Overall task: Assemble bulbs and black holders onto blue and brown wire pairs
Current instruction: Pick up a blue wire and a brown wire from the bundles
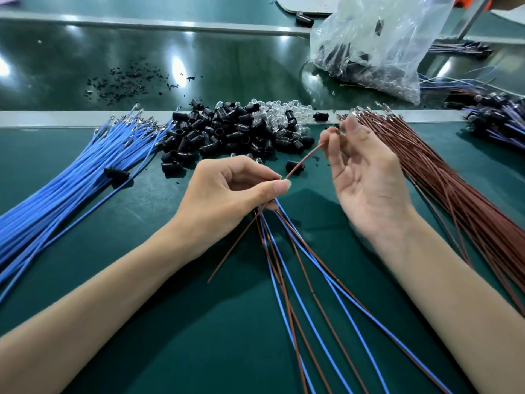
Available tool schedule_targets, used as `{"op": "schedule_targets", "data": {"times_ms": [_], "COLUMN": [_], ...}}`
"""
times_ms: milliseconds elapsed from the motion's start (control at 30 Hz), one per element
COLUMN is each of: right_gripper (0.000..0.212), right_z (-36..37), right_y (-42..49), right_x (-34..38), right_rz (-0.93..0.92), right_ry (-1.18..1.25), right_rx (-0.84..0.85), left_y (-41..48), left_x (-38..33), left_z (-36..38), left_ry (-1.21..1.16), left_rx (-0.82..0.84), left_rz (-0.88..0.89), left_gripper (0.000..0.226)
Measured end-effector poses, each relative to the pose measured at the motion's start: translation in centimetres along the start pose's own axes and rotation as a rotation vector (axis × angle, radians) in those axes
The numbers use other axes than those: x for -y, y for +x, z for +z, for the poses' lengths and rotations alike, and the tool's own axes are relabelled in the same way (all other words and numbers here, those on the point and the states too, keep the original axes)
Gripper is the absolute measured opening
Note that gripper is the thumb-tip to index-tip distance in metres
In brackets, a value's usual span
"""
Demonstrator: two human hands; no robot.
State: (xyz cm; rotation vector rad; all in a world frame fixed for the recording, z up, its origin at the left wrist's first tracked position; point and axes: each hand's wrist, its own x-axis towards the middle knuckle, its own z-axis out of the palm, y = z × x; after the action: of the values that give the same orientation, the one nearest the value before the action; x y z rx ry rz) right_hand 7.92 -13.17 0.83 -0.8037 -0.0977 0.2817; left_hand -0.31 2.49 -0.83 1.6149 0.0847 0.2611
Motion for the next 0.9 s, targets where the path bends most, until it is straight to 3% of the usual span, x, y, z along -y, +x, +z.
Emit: {"op": "schedule_targets", "data": {"times_ms": [100,167,267,367,500,600,767,900], "right_gripper": [0.005,0.011,0.009,0.009,0.014,0.018,0.014,0.008], "right_z": [-0.2,-0.4,-0.6,-0.7,-0.3,-0.2,-0.2,-0.2], "right_y": [0.3,0.6,0.7,0.5,-0.5,-0.7,-0.2,-0.4], "right_x": [0.3,0.1,0.0,0.0,-1.0,-1.3,-0.3,-0.2], "right_rz": [-0.025,-0.063,-0.134,-0.197,-0.100,-0.013,-0.016,0.000], "right_ry": [0.098,0.032,-0.224,-0.583,-0.908,-0.834,-0.439,-0.403], "right_rx": [-0.050,-0.061,-0.035,0.094,0.322,0.353,0.206,0.305], "left_y": [0.1,0.0,0.0,0.0,0.0,0.1,0.0,0.0], "left_x": [0.1,0.0,0.1,0.1,0.1,0.2,0.1,0.1], "left_z": [0.0,0.0,0.0,0.0,0.0,0.0,0.0,0.1], "left_ry": [0.008,0.003,0.019,-0.009,-0.012,-0.021,-0.026,-0.054], "left_rx": [-0.012,-0.008,0.007,0.016,0.037,0.036,0.027,0.027], "left_rz": [-0.009,-0.010,-0.005,-0.004,0.011,0.015,-0.003,0.002], "left_gripper": [0.019,0.019,0.017,0.017,0.021,0.020,0.019,0.020]}}
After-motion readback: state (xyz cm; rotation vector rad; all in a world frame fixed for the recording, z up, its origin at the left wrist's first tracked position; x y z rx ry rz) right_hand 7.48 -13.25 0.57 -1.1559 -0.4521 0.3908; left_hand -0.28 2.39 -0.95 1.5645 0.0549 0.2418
